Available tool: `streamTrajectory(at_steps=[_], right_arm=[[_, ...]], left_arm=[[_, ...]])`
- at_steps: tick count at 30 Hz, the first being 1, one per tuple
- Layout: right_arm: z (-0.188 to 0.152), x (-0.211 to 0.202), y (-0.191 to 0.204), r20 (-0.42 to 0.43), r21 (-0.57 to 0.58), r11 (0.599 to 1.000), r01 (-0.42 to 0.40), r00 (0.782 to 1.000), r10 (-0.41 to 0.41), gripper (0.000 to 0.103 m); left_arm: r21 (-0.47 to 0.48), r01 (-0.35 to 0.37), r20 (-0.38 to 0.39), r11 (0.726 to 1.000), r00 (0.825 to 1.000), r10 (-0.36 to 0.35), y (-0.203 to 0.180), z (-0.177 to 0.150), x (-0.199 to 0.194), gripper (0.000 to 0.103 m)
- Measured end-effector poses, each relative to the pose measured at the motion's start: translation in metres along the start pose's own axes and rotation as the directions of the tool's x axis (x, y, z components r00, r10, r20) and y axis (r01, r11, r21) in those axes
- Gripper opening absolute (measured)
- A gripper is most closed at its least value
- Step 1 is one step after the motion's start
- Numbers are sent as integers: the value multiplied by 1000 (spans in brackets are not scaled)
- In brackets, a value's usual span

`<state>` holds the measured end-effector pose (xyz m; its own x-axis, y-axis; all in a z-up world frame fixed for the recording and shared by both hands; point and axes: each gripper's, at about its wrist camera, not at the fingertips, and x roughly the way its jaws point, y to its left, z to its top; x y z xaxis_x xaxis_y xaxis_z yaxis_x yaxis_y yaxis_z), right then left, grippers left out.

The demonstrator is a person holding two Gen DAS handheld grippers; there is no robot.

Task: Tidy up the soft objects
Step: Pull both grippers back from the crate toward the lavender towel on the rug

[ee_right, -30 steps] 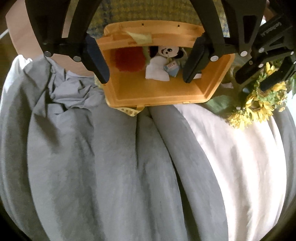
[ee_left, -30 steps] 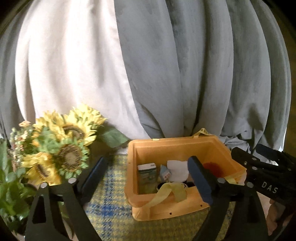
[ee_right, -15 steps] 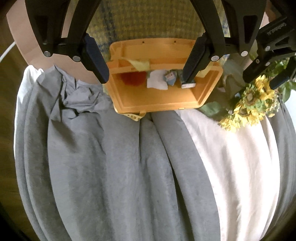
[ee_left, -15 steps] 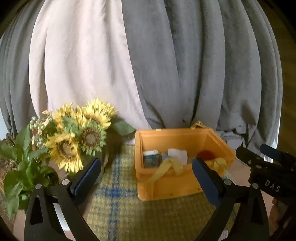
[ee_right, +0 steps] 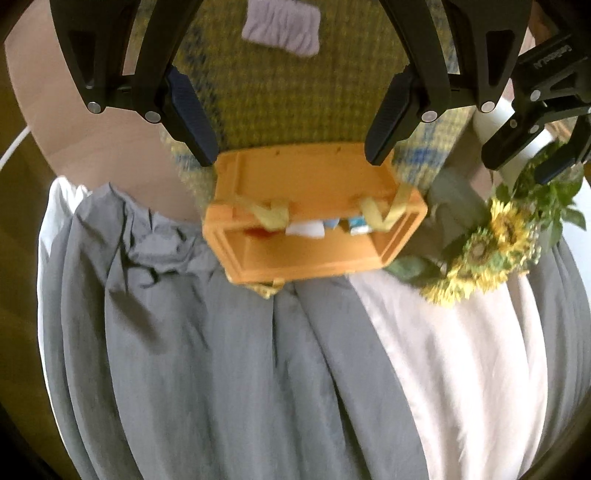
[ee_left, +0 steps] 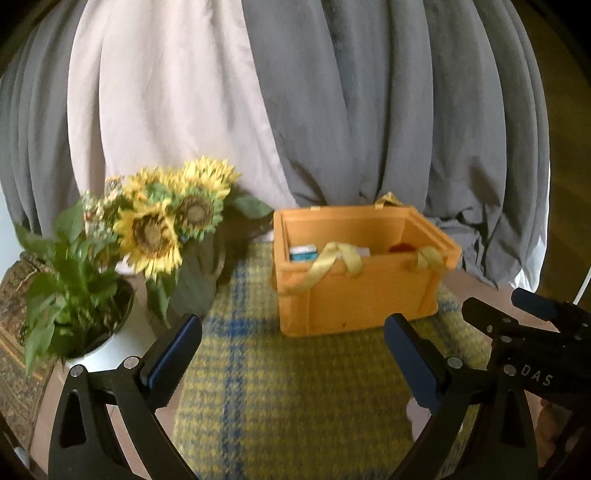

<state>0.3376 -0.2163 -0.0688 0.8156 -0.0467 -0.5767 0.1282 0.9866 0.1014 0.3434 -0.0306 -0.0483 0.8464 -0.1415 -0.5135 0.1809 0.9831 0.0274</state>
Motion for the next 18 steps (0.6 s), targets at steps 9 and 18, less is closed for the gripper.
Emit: streamTrajectory(at_steps=[9, 18], right_arm=[[-36, 11, 6, -109, -16, 1000, -27, 994, 25, 83], [-63, 26, 6, -206, -27, 999, -46, 978, 40, 82]], left_arm=[[0, -34, -104, 999, 994, 34, 4, -36, 2, 101], [-6, -56, -224, 998, 973, 53, 3, -62, 17, 101]])
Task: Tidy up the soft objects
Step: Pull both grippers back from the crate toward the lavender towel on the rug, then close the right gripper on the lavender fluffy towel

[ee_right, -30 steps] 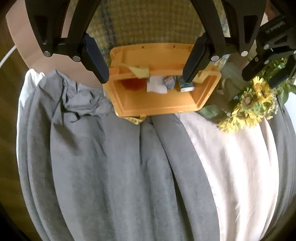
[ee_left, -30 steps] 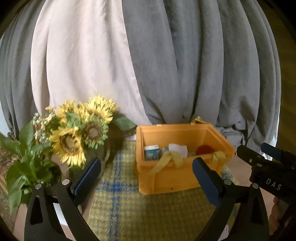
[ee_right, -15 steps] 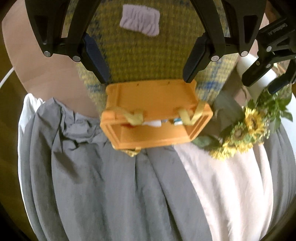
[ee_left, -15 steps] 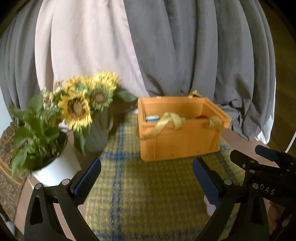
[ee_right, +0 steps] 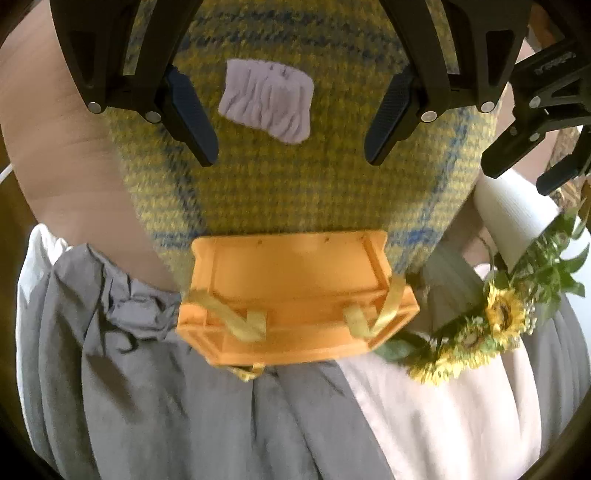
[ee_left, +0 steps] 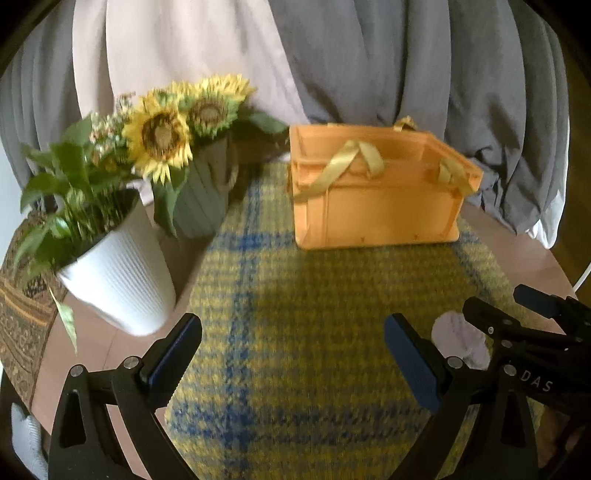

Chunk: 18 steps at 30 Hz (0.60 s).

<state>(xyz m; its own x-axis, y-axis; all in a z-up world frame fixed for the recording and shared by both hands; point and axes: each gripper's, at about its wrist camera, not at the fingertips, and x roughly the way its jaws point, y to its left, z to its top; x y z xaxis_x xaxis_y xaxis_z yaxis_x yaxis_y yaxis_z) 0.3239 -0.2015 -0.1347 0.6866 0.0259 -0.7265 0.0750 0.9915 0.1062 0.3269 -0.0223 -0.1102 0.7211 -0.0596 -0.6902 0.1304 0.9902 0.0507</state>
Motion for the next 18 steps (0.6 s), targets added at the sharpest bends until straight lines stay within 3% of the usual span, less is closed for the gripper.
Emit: streamTrajectory(at_steps=[8, 18], right_arm=[[-19, 19, -4, -83, -3, 1000, -14, 996, 14, 78], [-34, 39, -8, -148, -27, 999, -25, 989, 21, 65]], left_arm=[[-11, -6, -87, 1000, 996, 5, -6, -19, 16, 101], [-24, -34, -147, 999, 989, 30, -9, -37, 36, 101]])
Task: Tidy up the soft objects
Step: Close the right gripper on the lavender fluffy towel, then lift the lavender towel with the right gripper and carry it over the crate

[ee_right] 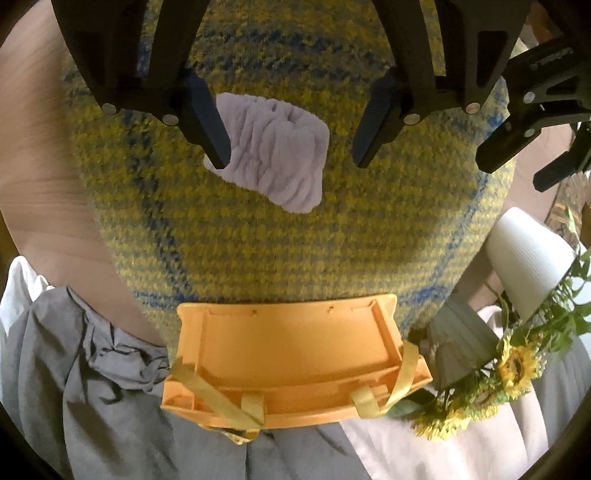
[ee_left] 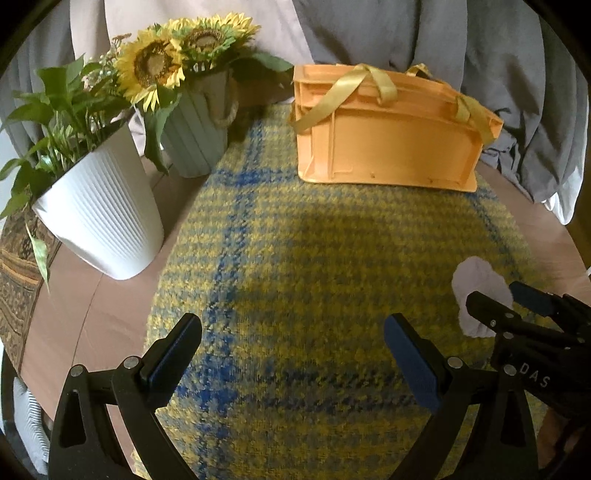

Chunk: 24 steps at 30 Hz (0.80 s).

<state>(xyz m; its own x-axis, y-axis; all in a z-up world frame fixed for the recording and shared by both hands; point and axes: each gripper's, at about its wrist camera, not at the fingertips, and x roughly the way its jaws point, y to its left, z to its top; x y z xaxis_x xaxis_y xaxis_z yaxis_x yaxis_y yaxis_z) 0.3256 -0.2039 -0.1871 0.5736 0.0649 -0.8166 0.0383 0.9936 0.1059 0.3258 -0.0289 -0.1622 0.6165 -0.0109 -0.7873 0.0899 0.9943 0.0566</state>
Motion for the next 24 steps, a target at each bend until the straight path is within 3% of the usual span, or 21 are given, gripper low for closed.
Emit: streamTrajectory(at_steps=[5, 7, 10, 24], right_arm=[[-3, 8, -2, -16, -14, 1000, -7, 1000, 7, 48], [-4, 8, -2, -13, -15, 1000, -22, 1000, 21, 37], [-5, 6, -3, -8, -18, 999, -31, 999, 31, 29], [4, -33, -3, 91, 1, 999, -40, 995, 40, 26]], left_arm=[[-4, 0, -19, 1000, 1000, 0, -1, -4, 6, 101], [-4, 2, -20, 1000, 1000, -2, -2, -5, 6, 101], [-3, 5, -17, 1000, 1000, -5, -3, -3, 4, 101], [27, 27, 67, 999, 997, -29, -12, 15, -23, 101]])
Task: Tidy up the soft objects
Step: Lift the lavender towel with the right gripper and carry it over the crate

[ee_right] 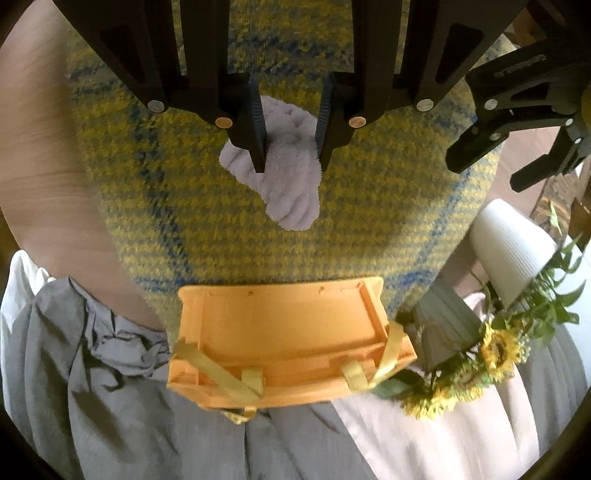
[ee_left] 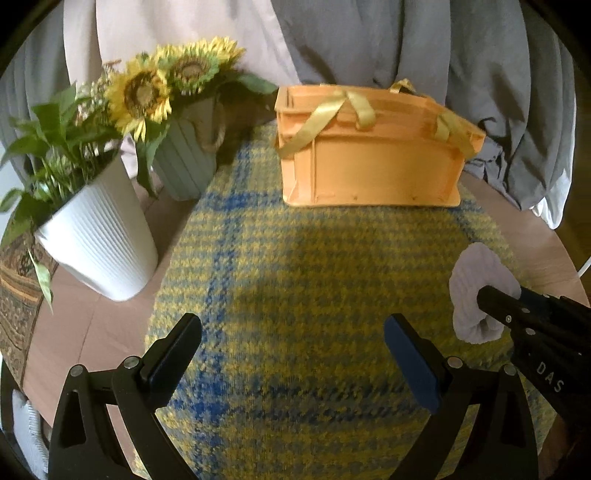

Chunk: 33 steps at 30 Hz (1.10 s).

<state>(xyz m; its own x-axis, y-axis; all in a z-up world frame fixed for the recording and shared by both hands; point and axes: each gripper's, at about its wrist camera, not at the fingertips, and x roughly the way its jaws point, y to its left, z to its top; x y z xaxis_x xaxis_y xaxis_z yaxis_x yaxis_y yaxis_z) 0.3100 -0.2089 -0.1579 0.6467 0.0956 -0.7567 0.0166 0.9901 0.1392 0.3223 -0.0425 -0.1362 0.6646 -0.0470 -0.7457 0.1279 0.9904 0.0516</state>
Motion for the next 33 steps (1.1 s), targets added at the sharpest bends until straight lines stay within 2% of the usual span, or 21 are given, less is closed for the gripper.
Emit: streamTrajectory(at_steps=[9, 17, 33], right_arm=[[20, -31, 6, 100, -7, 1000, -8, 995, 9, 26], [41, -51, 9, 180, -9, 1000, -16, 984, 17, 26], [84, -75, 6, 339, -16, 1000, 5, 941, 1, 26]], left_arm=[[4, 18, 101, 1000, 995, -19, 2, 24, -27, 101], [12, 40, 204, 999, 978, -41, 2, 49, -53, 101], [28, 72, 329, 997, 941, -78, -3, 95, -68, 101]])
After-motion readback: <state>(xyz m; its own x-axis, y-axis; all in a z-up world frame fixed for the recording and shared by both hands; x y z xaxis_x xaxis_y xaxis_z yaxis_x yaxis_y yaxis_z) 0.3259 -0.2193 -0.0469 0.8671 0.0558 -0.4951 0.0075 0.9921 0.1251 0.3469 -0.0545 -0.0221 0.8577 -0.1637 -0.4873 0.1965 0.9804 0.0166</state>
